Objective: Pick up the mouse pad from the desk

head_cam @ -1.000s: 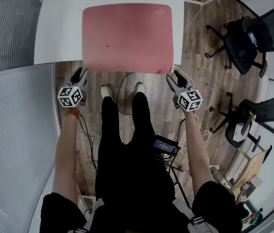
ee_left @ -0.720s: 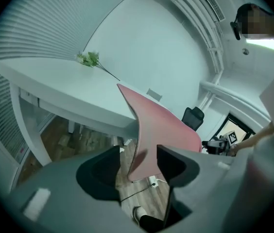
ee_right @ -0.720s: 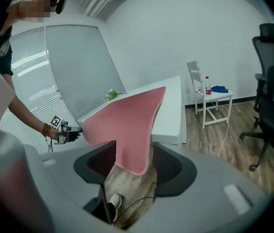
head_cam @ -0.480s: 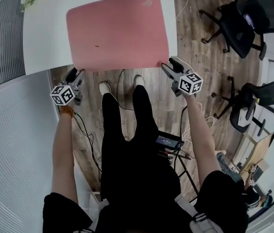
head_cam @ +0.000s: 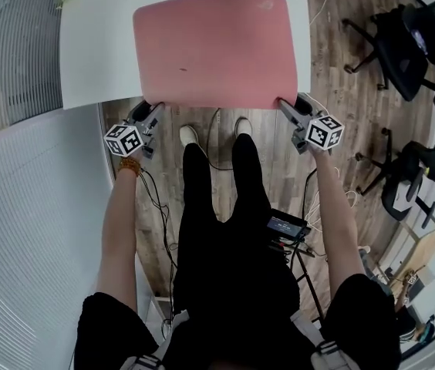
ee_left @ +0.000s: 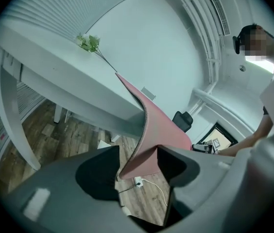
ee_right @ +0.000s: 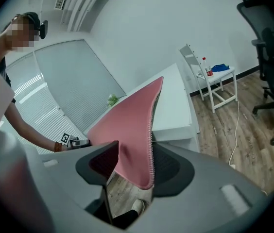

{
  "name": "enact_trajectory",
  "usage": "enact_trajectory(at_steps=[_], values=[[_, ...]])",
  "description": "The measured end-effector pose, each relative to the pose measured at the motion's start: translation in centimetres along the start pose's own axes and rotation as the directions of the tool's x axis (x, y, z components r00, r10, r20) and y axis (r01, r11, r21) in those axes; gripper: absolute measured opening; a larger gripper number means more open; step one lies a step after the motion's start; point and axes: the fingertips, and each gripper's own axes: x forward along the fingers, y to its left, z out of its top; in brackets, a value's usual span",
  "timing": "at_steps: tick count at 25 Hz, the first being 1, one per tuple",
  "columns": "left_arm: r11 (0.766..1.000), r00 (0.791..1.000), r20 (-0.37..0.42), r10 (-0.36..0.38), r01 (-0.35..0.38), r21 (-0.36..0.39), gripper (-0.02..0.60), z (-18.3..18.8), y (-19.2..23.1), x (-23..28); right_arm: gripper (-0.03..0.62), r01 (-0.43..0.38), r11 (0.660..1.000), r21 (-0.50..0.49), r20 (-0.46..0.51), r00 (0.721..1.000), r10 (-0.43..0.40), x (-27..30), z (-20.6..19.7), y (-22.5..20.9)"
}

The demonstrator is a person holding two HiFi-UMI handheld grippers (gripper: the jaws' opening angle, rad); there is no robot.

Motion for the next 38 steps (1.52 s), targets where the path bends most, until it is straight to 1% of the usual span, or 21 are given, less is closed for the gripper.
enact_trajectory(at_steps=[2,4,6,8,10,11,12,13,14,15,17,19,22,26,30,38], values=[[1.0,1.0,0.008,-0.015,0.015,-0.003,0.237,0.0,-0.2,0.0,0.218,-0.001,1.0,0.01,0.006,1.0,0.001,-0.3,-0.3,0.0],[0.999,0.999,0.026,-0.029,0.03,-0.014,0.258,-0.2,-0.3,-0.1,0.219,0.001,1.0,0.01,-0.012,1.0,-0.001,-0.8,-0.8,-0.1],[0.997,0.997,0.057,-0.054,0.056,-0.046,0.281,0.1,-0.1,-0.3,0.225,-0.004,1.0,0.006,-0.032,0.999,0.004,-0.8,-1.0,0.0],[0.992,0.993,0.07,-0.094,0.099,-0.073,0.281,0.6,-0.3,-0.1,0.224,-0.013,1.0,0.011,-0.03,0.999,0.013,-0.4,-0.8,0.0],[0.989,0.99,0.054,-0.133,0.137,-0.062,0.269,0.6,-1.2,0.5,0.223,-0.016,1.0,0.016,-0.022,1.0,0.017,-0.2,-0.5,-0.1],[0.989,0.989,0.043,-0.141,0.143,-0.049,0.245,0.6,-1.5,0.6,0.216,-0.018,1.0,0.018,-0.019,1.0,0.018,-0.2,-0.4,-0.1],[0.989,0.99,0.035,-0.138,0.14,-0.04,0.24,0.5,-1.7,0.5,0.201,-0.02,1.0,0.02,-0.015,1.0,0.02,-0.1,-0.4,-0.1],[0.991,0.991,0.032,-0.131,0.132,-0.037,0.192,0.3,-1.7,0.3,0.184,-0.022,0.999,0.025,-0.012,1.0,0.022,-0.1,-0.4,0.0],[0.991,0.992,0.031,-0.126,0.127,-0.037,0.12,0.2,-1.7,-0.1,0.168,-0.023,0.999,0.03,-0.009,1.0,0.024,-0.1,-0.5,0.1],[0.991,0.991,0.032,-0.128,0.129,-0.04,0.091,0.0,-1.8,-0.4,0.157,-0.025,0.999,0.036,-0.005,1.0,0.025,-0.2,-0.5,0.2],[0.988,0.989,0.032,-0.147,0.148,-0.048,0.042,-0.2,-2.4,-0.9,0.131,-0.028,0.998,0.048,0.006,1.0,0.028,-0.6,-0.5,0.4],[0.986,0.987,0.029,-0.159,0.16,-0.053,0.02,-0.1,-3.1,-1.2,0.107,-0.029,0.998,0.051,0.015,0.999,0.028,-1.0,-0.4,0.7],[0.99,0.991,0.011,-0.136,0.136,-0.029,0.017,0.3,-3.7,-1.8,0.074,-0.034,0.998,0.052,0.019,0.999,0.033,-1.2,0.2,1.3],[0.997,0.997,-0.019,-0.071,0.071,0.014,0.017,1.1,-4.5,-2.4,0.057,-0.03,0.999,0.045,0.007,1.0,0.03,-1.5,0.7,2.1],[0.998,0.999,-0.053,0.002,0.002,0.065,0.015,1.8,-5.0,-2.8,0.047,-0.014,1.0,0.005,-0.029,0.999,0.014,-1.5,1.2,2.6],[0.993,0.994,-0.082,0.078,-0.07,0.094,0.015,3.2,-6.6,-3.3,0.04,0.027,0.998,-0.05,-0.073,0.997,-0.03,-2.0,2.2,3.7]])
